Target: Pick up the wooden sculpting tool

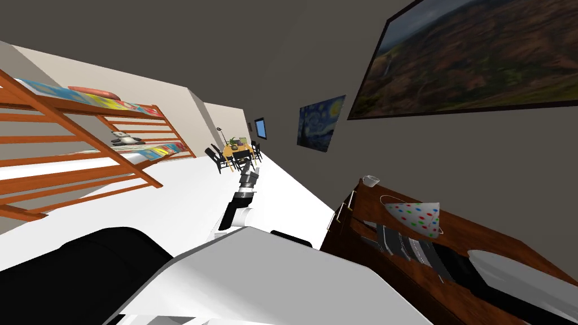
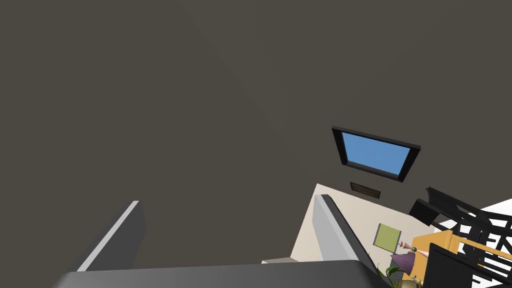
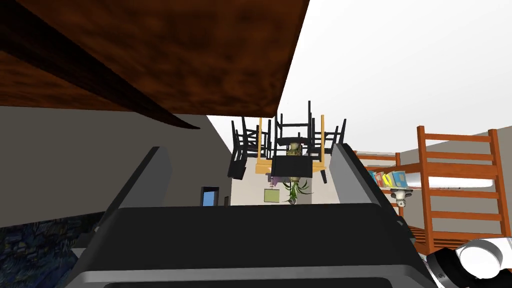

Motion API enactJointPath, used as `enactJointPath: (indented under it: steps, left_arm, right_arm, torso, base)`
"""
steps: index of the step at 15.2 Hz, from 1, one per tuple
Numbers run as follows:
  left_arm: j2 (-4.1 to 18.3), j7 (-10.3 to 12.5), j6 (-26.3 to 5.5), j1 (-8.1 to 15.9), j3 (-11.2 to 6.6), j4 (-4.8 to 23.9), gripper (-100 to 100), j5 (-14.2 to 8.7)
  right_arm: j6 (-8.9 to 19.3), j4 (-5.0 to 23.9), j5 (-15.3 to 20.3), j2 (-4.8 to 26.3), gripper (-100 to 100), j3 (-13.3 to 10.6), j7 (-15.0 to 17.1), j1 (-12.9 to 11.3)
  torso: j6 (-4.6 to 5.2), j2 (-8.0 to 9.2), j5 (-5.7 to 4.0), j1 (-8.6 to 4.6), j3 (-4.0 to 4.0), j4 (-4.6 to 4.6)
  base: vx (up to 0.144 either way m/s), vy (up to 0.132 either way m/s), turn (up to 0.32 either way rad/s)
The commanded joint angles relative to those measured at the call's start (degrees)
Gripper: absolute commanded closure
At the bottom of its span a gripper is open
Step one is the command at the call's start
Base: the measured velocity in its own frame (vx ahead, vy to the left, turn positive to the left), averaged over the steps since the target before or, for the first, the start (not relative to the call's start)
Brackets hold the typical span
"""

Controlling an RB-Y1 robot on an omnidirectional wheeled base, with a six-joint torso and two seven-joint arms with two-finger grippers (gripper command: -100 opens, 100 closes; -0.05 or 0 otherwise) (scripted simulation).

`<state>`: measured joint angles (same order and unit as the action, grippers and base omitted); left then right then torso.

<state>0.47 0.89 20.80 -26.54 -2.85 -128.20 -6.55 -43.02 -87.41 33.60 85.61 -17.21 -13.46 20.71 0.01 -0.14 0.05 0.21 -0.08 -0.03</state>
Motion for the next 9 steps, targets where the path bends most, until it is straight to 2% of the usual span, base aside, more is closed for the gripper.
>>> enactJointPath:
  steps: [1,2,4,6,7,8,9]
  left_arm:
    - [0.00,0.00,0.00,0.00,0.00,0.00,0,0.00]
    - [0.00,0.00,0.00,0.00,0.00,0.00,0,0.00]
    - [0.00,0.00,0.00,0.00,0.00,0.00,0,0.00]
    - [0.00,0.00,0.00,0.00,0.00,0.00,0,0.00]
    - [0.00,0.00,0.00,0.00,0.00,0.00,0,0.00]
    - [0.00,0.00,0.00,0.00,0.00,0.00,0,0.00]
    - [0.00,0.00,0.00,0.00,0.00,0.00,0,0.00]
  right_arm:
    - [-0.61,2.75,0.82,2.84,-100,-1.82,-0.27,-0.26]
    - [-0.61,2.75,0.82,2.84,-100,-1.82,-0.27,-0.26]
    - [-0.26,5.39,1.82,6.47,-100,-4.35,-0.52,0.48]
    - [-0.26,5.39,1.82,7.29,-100,-4.35,-0.52,0.48]
    - [-0.06,6.51,2.22,9.22,-100,-5.49,-0.62,0.86]
    - [-0.06,6.51,2.22,9.22,-100,-5.49,-0.62,0.86]
    - [0.15,7.49,2.55,10.92,-100,-6.51,-0.70,1.21]
  torso:
    - [0.00,0.00,0.00,0.00,0.00,0.00]
    - [-0.02,0.00,0.00,-0.01,0.00,0.00]
    - [-0.03,-0.01,0.01,0.00,0.00,0.00]
    - [-0.02,-0.06,0.01,0.04,-0.03,-0.01]
    - [0.01,-0.03,0.00,0.02,-0.01,-0.01]
    - [0.00,0.00,0.01,0.01,0.00,0.00]
    - [0.00,0.02,0.00,0.00,0.02,0.01]
  base:
    - [0.029,0.028,0.083]
    - [0.032,0.025,0.085]
    - [0.038,0.039,0.170]
    - [0.041,0.033,0.086]
    - [0.027,0.028,0.054]
    - [0.025,0.024,0.062]
    - [0.023,0.022,0.088]
